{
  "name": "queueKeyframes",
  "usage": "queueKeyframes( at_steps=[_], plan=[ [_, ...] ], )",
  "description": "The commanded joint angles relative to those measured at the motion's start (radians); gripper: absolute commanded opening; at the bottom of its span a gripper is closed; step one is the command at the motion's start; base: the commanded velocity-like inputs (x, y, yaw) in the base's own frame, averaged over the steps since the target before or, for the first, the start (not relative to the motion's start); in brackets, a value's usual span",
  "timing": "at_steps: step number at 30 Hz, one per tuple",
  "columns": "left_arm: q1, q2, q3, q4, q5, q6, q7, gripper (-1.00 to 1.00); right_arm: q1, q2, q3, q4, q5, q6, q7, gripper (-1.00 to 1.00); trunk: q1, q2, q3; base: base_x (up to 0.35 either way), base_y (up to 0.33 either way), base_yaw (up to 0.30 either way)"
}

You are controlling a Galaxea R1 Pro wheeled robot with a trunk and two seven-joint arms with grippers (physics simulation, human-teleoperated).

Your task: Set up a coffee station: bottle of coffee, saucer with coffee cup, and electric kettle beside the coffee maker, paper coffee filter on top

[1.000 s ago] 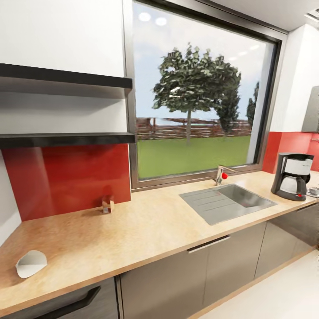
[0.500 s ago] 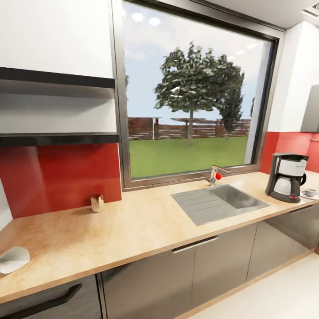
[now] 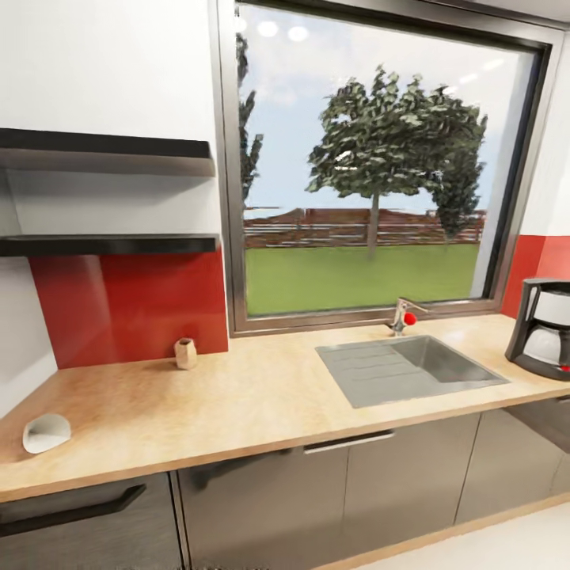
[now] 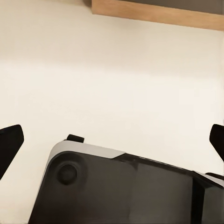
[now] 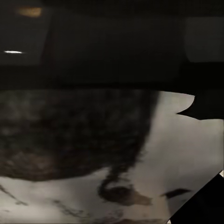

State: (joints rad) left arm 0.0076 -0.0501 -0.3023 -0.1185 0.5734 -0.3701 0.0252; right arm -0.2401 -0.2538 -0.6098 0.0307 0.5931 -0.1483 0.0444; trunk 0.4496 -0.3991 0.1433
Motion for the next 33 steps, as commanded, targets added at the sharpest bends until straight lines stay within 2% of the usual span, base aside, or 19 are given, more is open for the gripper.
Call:
queueKeyframes(
  at_steps=[1,10,33],
  plan=[
    [0.000,0.000,-0.009,-0.001,0.008,-0.003,0.003,1.00,-0.001,-0.001,-0.008,0.003,0.004,-0.005,0.002,-1.00,0.000,-0.001,-0.001,0.000,-0.330,0.271],
    [0.001,0.000,-0.009,-0.001,0.008,-0.003,0.002,1.00,-0.001,-0.001,-0.008,0.003,0.004,-0.005,0.002,-1.00,0.000,-0.001,-0.003,0.000,-0.330,0.181],
    [0.000,-0.001,-0.009,-0.001,0.007,-0.003,0.002,1.00,-0.001,-0.002,-0.008,0.003,0.004,-0.007,0.002,-1.00,0.000,-0.001,-0.003,0.000,-0.331,0.005]
  ],
)
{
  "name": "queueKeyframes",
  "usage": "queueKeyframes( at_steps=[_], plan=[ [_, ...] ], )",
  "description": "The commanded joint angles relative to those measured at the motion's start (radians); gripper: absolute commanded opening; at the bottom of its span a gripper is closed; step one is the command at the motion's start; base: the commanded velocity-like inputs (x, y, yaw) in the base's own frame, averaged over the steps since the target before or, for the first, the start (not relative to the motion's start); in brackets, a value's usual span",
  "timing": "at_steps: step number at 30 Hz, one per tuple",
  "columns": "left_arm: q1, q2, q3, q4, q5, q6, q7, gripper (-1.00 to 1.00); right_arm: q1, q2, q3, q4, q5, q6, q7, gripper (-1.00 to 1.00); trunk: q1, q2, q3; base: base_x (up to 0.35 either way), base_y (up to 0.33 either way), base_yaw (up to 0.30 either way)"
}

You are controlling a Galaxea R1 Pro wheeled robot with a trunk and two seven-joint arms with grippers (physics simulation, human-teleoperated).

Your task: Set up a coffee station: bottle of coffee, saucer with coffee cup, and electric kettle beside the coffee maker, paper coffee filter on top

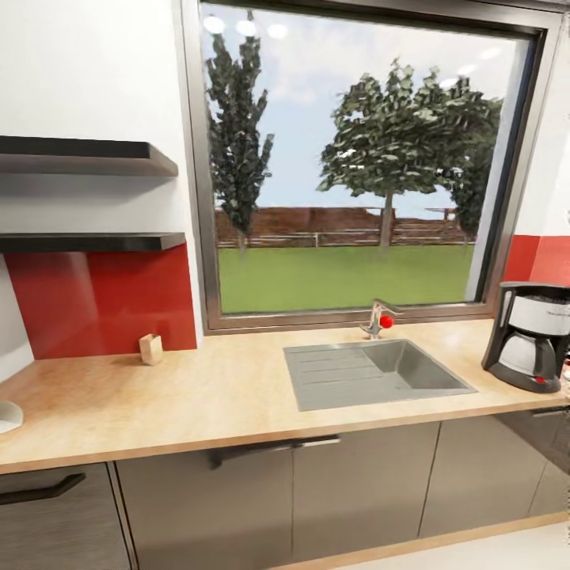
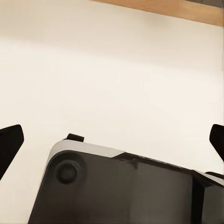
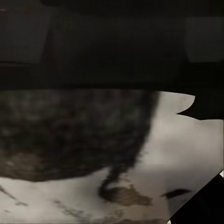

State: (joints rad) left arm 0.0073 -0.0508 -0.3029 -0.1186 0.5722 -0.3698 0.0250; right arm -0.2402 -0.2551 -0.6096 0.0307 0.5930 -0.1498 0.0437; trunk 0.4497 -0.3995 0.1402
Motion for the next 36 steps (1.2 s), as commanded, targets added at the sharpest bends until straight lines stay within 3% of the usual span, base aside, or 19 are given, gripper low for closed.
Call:
queueKeyframes(
  at_steps=[1,17,36],
  plan=[
    [0.001,0.000,-0.008,-0.001,0.009,-0.003,0.003,1.00,-0.001,-0.001,-0.009,0.003,0.004,-0.005,0.002,-1.00,0.000,-0.001,0.000,0.000,-0.330,0.059],
    [0.001,0.000,-0.008,-0.001,0.008,-0.003,0.003,1.00,-0.001,0.001,-0.009,0.003,0.004,-0.005,0.002,-1.00,0.000,-0.001,0.000,0.000,-0.330,0.235],
    [0.001,0.000,-0.008,-0.001,0.008,-0.003,0.003,1.00,0.020,-0.003,-0.009,0.003,0.006,-0.059,0.002,-1.00,0.000,-0.001,0.000,0.000,-0.331,0.015]
  ],
)
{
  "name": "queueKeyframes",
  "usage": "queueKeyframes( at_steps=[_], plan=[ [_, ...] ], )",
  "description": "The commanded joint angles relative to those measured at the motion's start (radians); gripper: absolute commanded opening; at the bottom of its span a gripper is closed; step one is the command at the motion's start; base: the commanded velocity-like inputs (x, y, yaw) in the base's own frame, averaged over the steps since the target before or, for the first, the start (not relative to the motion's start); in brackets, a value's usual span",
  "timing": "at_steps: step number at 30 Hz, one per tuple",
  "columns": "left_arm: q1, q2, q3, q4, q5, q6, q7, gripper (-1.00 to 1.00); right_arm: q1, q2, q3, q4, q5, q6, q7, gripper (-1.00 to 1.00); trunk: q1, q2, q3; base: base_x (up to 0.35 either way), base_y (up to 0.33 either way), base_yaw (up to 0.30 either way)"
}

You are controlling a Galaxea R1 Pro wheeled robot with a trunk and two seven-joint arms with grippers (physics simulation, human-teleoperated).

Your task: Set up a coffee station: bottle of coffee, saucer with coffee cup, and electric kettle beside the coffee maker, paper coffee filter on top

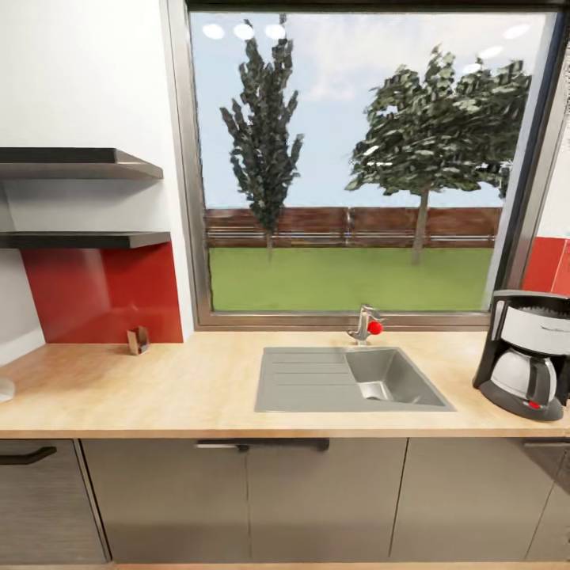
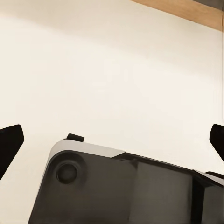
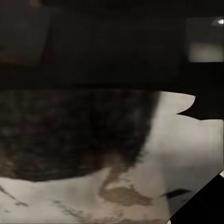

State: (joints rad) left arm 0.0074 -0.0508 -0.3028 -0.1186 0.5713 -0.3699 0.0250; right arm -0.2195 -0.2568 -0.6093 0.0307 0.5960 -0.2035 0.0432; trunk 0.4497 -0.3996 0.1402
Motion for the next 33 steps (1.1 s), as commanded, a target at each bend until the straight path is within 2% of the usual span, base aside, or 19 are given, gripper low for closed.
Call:
queueKeyframes(
  at_steps=[1,29,33],
  plan=[
    [0.001,0.000,-0.008,-0.001,0.009,-0.003,0.003,1.00,0.000,-0.001,-0.009,0.003,0.003,-0.005,0.003,-1.00,0.000,0.000,0.000,0.000,-0.331,0.000],
    [0.000,0.001,-0.008,-0.001,0.009,-0.003,0.003,1.00,0.002,0.005,-0.007,0.003,0.010,-0.008,0.003,-1.00,0.000,0.000,0.000,0.000,-0.330,0.000],
    [0.001,0.002,-0.007,-0.001,0.009,-0.011,0.003,1.00,0.003,0.005,-0.007,0.003,0.010,-0.013,0.003,-1.00,0.000,0.000,0.000,0.000,-0.150,0.000]
  ],
)
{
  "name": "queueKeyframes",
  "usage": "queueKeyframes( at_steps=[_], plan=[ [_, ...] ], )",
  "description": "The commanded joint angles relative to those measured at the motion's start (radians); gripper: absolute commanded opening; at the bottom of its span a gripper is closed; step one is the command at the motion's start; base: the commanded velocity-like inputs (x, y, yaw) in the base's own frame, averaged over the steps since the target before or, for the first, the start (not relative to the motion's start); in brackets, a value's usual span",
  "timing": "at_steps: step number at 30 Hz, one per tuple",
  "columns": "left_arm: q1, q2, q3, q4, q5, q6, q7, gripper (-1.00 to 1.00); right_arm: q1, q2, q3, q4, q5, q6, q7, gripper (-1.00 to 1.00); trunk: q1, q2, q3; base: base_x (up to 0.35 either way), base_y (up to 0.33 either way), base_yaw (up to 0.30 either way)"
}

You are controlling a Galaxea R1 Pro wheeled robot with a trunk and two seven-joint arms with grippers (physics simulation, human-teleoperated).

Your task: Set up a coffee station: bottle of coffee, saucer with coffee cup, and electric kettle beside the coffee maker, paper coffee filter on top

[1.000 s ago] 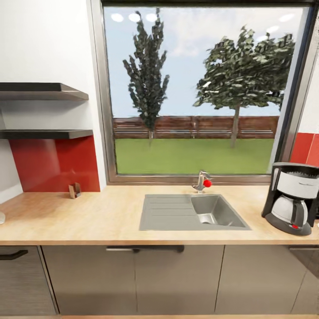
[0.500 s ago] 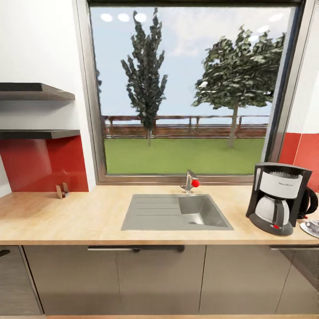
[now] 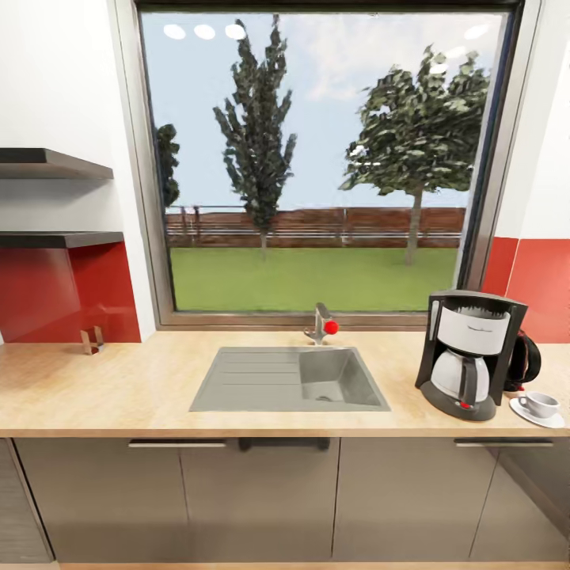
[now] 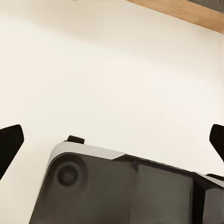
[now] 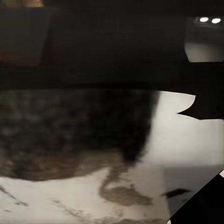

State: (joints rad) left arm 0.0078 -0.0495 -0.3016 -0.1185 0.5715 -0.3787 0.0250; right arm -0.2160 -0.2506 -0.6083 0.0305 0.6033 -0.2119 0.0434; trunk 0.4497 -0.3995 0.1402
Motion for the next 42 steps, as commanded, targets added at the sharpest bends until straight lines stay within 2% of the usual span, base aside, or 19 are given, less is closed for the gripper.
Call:
queueKeyframes(
  at_steps=[1,5,6,7,9,11,14,15,16,18,23,28,31,32,33,35,37,40,42],
  plan=[
    [0.000,0.000,-0.008,-0.001,0.009,-0.004,0.003,1.00,0.001,0.000,-0.007,0.003,0.003,-0.008,0.003,-1.00,0.000,0.000,0.000,0.000,-0.028,0.000],
    [0.000,0.003,-0.004,-0.001,0.016,-0.005,0.003,1.00,0.003,0.002,-0.007,0.003,0.020,-0.018,0.003,-1.00,0.000,0.000,0.000,0.000,-0.007,0.000],
    [0.001,0.039,0.016,-0.006,0.072,-0.005,-0.005,1.00,0.003,0.023,-0.030,-0.008,0.020,-0.053,0.005,-1.00,0.000,0.000,0.000,0.000,0.000,0.000],
    [0.000,0.040,0.017,-0.006,0.073,-0.005,-0.005,1.00,0.003,0.026,-0.038,-0.010,0.010,-0.055,0.006,-1.00,0.000,0.000,0.000,0.000,0.000,0.000],
    [0.001,0.043,0.018,-0.006,0.075,-0.004,-0.006,1.00,0.002,0.044,-0.053,-0.078,-0.007,-0.063,0.018,-1.00,0.000,0.000,0.000,0.000,0.000,0.000],
    [0.000,0.045,0.017,-0.010,0.075,-0.003,-0.006,1.00,0.001,0.085,-0.056,-0.246,-0.011,-0.059,0.029,-1.00,0.000,0.000,0.000,0.000,0.000,0.000],
    [0.000,0.051,0.018,-0.014,0.074,-0.003,-0.005,1.00,0.002,0.132,-0.061,-0.412,-0.019,-0.058,0.043,-1.00,0.000,0.000,0.000,0.000,0.000,0.000],
    [0.000,0.053,0.018,-0.017,0.074,-0.003,-0.004,1.00,0.002,0.175,-0.069,-0.532,-0.045,-0.057,0.064,-1.00,0.000,0.000,0.000,0.000,0.000,0.000],
    [0.000,0.054,0.018,-0.017,0.074,-0.002,-0.004,1.00,0.002,0.189,-0.072,-0.567,-0.056,-0.057,0.077,-1.00,0.000,0.000,0.000,0.000,0.000,0.000],
    [0.000,0.055,0.018,-0.019,0.074,0.001,-0.004,1.00,0.003,0.231,-0.078,-0.677,-0.098,-0.052,0.154,-1.00,0.000,0.000,0.000,0.000,0.000,0.000],
    [0.000,0.053,0.018,-0.022,0.074,0.002,-0.004,1.00,0.003,0.271,-0.080,-0.828,-0.129,-0.016,0.234,-1.00,0.000,0.000,0.000,0.000,0.000,0.000],
    [0.000,0.052,0.018,-0.024,0.073,-0.001,-0.005,1.00,0.003,0.344,-0.082,-1.095,-0.140,0.111,0.287,-1.00,0.000,0.000,0.000,0.000,0.000,0.000],
    [0.000,0.051,0.018,-0.024,0.073,-0.003,-0.005,1.00,0.003,0.406,-0.082,-1.328,-0.142,0.257,0.366,-1.00,0.000,0.000,0.000,0.000,0.000,0.000],
    [0.000,0.051,0.018,-0.024,0.073,-0.003,-0.005,1.00,0.003,0.413,-0.082,-1.363,-0.143,0.284,0.378,-1.00,0.000,0.000,0.000,0.000,0.000,0.000],
    [0.000,0.051,0.018,-0.024,0.073,-0.003,-0.005,1.00,0.003,0.425,-0.082,-1.451,-0.144,0.361,0.405,-1.00,0.000,0.000,0.000,0.000,0.000,0.000],
    [0.000,0.049,0.017,-0.024,0.072,-0.003,-0.005,1.00,0.000,0.425,-0.086,-1.546,-0.151,0.499,0.453,-1.00,0.000,0.000,0.000,0.000,0.000,0.000],
    [0.000,0.048,0.017,-0.023,0.072,-0.003,-0.005,1.00,-0.002,0.425,-0.086,-1.564,-0.173,0.563,0.469,-1.00,0.000,0.000,0.000,0.000,0.000,0.000],
    [0.000,0.052,0.016,-0.021,0.075,-0.003,-0.005,1.00,-0.007,0.422,-0.062,-1.576,-0.195,0.630,0.474,-1.00,0.000,0.000,0.000,0.000,0.000,0.000],
    [0.000,0.052,0.016,-0.021,0.075,-0.003,-0.005,1.00,-0.007,0.422,-0.062,-1.576,-0.195,0.630,0.474,-1.00,0.000,0.000,0.000,0.000,0.000,0.000]
  ],
)
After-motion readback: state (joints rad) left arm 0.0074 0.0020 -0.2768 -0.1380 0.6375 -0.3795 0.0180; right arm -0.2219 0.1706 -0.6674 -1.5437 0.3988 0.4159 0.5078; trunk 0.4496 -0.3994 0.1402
